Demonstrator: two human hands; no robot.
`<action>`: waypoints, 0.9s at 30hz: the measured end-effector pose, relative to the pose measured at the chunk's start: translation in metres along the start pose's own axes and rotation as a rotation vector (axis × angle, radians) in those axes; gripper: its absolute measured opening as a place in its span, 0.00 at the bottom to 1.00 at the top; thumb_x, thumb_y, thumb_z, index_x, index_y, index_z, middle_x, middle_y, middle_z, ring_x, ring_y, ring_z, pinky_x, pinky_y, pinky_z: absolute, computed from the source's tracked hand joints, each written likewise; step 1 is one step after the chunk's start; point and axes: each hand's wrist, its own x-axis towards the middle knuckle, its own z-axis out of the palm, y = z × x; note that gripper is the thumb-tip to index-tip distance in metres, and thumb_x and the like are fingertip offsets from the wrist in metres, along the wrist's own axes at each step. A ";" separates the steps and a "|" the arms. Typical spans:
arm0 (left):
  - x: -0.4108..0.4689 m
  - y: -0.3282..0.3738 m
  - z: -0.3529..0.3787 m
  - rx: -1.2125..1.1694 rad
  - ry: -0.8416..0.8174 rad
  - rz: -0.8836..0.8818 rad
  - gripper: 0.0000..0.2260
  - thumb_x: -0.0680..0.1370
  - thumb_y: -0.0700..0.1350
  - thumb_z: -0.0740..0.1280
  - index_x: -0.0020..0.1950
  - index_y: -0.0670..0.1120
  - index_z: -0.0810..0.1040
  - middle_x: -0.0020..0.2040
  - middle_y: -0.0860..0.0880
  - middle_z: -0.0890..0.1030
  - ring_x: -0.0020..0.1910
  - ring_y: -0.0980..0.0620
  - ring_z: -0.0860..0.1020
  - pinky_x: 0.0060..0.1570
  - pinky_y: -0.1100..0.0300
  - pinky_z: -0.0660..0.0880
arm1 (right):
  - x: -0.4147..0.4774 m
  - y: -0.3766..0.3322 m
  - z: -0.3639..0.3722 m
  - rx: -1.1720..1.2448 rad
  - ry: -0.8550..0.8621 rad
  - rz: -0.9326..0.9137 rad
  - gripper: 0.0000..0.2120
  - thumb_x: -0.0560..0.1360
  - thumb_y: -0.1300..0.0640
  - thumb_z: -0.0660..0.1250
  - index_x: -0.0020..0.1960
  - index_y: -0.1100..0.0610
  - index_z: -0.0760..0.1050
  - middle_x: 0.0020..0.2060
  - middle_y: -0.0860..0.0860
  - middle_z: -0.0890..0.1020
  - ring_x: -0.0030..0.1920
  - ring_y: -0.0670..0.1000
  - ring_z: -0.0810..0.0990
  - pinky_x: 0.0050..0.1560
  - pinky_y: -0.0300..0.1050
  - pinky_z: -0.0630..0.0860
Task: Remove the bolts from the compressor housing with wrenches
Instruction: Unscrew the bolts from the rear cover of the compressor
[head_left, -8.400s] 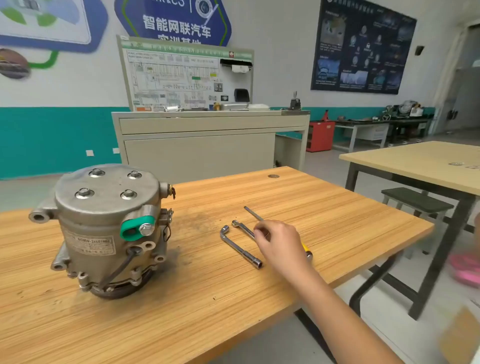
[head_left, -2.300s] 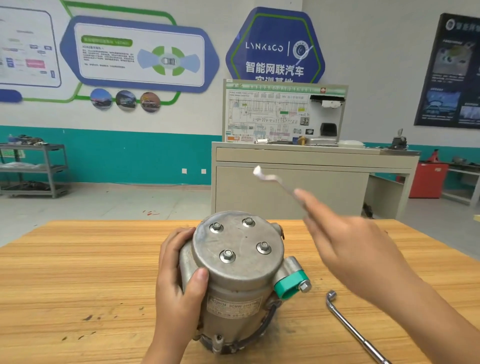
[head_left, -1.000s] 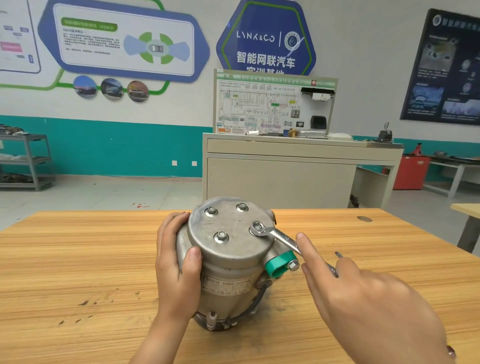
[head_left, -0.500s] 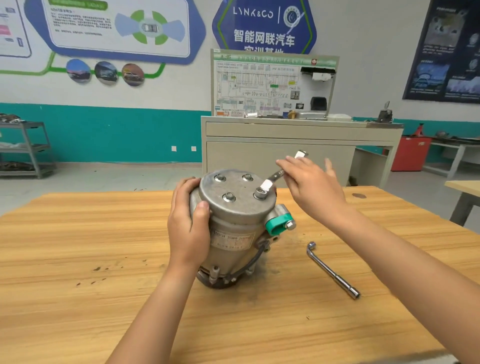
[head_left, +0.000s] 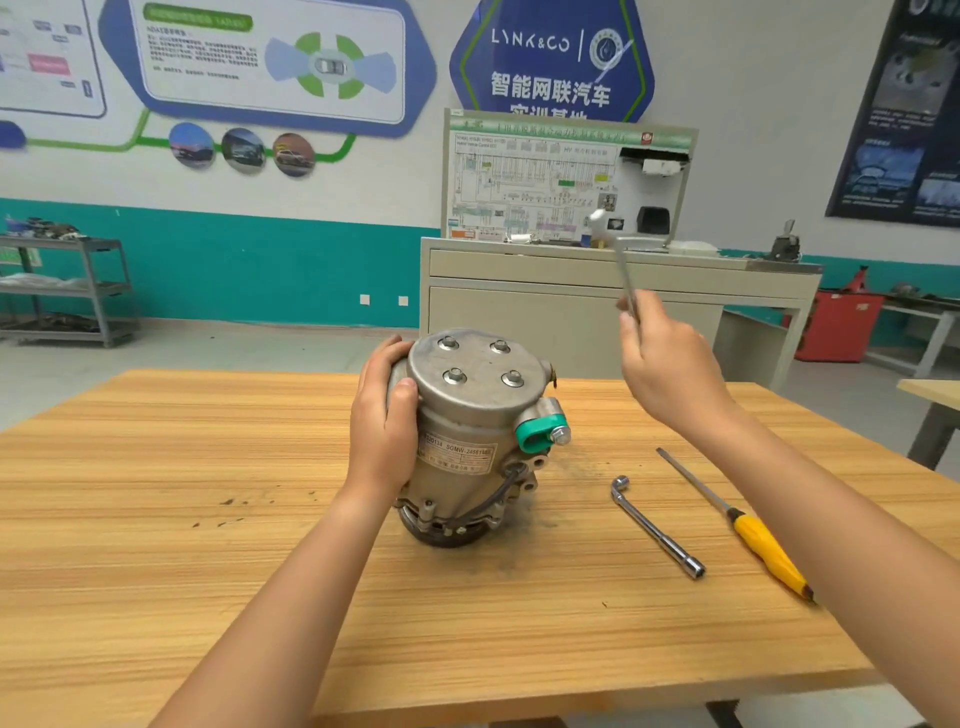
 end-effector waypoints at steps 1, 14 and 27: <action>-0.001 0.000 0.000 -0.007 0.006 -0.002 0.19 0.69 0.56 0.53 0.57 0.56 0.71 0.63 0.54 0.70 0.66 0.56 0.68 0.67 0.52 0.66 | -0.011 -0.002 -0.007 -0.051 -0.058 -0.045 0.13 0.80 0.56 0.52 0.61 0.59 0.67 0.30 0.53 0.72 0.32 0.59 0.74 0.31 0.46 0.61; -0.010 0.002 0.002 0.046 0.098 0.037 0.29 0.69 0.58 0.52 0.64 0.44 0.72 0.68 0.48 0.69 0.68 0.54 0.66 0.67 0.58 0.63 | -0.076 -0.025 -0.026 -0.300 -0.291 -0.082 0.22 0.80 0.53 0.50 0.72 0.44 0.51 0.33 0.49 0.70 0.38 0.55 0.75 0.32 0.45 0.66; -0.012 0.003 0.001 0.065 0.071 0.066 0.24 0.70 0.58 0.52 0.61 0.49 0.70 0.63 0.50 0.70 0.62 0.61 0.66 0.59 0.75 0.62 | -0.061 -0.045 -0.028 -0.391 -0.329 -0.095 0.23 0.79 0.57 0.52 0.73 0.47 0.52 0.31 0.48 0.69 0.36 0.53 0.72 0.28 0.43 0.63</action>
